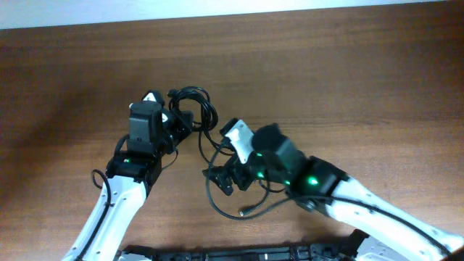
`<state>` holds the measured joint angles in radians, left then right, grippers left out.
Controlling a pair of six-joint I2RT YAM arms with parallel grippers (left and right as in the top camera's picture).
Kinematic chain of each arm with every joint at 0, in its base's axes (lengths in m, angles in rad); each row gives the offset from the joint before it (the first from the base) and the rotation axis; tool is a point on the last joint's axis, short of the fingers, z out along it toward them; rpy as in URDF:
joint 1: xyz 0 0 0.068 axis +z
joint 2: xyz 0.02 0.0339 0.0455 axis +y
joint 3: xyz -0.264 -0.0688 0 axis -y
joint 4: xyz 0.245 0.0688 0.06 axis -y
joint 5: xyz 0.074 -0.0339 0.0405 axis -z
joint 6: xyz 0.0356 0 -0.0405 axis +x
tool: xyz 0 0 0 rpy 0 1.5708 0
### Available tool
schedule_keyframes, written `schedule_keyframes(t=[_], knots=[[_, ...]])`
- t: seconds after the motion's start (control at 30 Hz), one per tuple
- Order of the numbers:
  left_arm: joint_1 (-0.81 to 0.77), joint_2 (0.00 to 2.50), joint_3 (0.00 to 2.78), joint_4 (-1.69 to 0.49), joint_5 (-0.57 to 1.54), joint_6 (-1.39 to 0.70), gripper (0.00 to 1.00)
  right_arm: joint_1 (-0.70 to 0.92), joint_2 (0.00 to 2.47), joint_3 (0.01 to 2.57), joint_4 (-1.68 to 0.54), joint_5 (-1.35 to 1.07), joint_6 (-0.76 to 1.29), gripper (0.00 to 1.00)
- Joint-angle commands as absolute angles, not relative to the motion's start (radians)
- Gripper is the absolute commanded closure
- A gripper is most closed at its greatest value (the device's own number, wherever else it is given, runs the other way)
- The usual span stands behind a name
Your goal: Untangle cables
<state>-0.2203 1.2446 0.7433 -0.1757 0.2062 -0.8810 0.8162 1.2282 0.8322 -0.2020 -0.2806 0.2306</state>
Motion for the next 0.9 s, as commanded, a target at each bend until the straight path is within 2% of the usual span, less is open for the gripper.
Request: schedule_keyframes(t=[0.0, 0.03, 0.07, 0.17, 0.3, 0.43, 0.53, 0.57, 0.6, 0.67, 0.7, 0.8, 0.87], knots=[[-0.215, 1.235, 0.755, -0.172, 0.141, -1.026, 1.0, 0.809, 1.055, 0.837, -0.306, 0.016, 0.015, 0.01], [-0.215, 1.235, 0.755, -0.172, 0.141, -1.032, 1.0, 0.809, 1.01, 0.837, -0.378, 0.205, 0.007, 0.02], [-0.215, 1.235, 0.755, -0.174, 0.141, -1.032, 1.0, 0.809, 0.976, 0.837, -0.378, 0.211, 0.007, 0.02], [-0.215, 1.235, 0.755, -0.183, 0.163, -1.032, 1.0, 0.812, 0.985, 0.836, -0.269, -0.021, 0.007, 0.02], [-0.216, 1.235, 0.755, -0.228, 0.171, -1.04, 1.0, 0.874, 1.317, 0.836, -0.04, 0.031, -0.067, 0.02], [-0.216, 1.235, 0.755, -0.268, 0.107, -1.04, 1.0, 0.99, 1.547, 0.836, 0.111, 0.347, -0.075, 0.02], [-0.216, 1.235, 0.755, -0.264, 0.104, -1.04, 1.0, 1.041, 1.647, 0.836, 0.154, 0.459, -0.074, 0.01], [-0.216, 1.235, 0.755, -0.264, 0.112, -1.04, 1.0, 1.042, 1.666, 0.836, 0.157, 0.488, -0.07, 0.19], [-0.215, 1.235, 0.755, -0.265, 0.112, -1.039, 1.0, 1.04, 1.673, 0.836, 0.158, 0.484, -0.027, 0.46], [-0.213, 1.235, 0.755, -0.263, 0.107, -1.026, 1.0, 1.04, 1.666, 0.836, 0.162, 0.439, 0.083, 0.92], [-0.207, 1.235, 0.755, -0.263, 0.107, -0.981, 1.0, 1.04, 1.65, 0.836, 0.162, 0.379, 0.095, 0.96], [-0.191, 1.235, 0.755, -0.231, 0.044, -0.749, 1.0, 1.04, 1.515, 0.836, 0.136, 0.164, 0.203, 0.96], [-0.191, 1.235, 0.755, -0.154, 0.108, -0.573, 1.0, 1.038, 1.404, 0.836, 0.102, -0.019, 0.254, 0.96]])
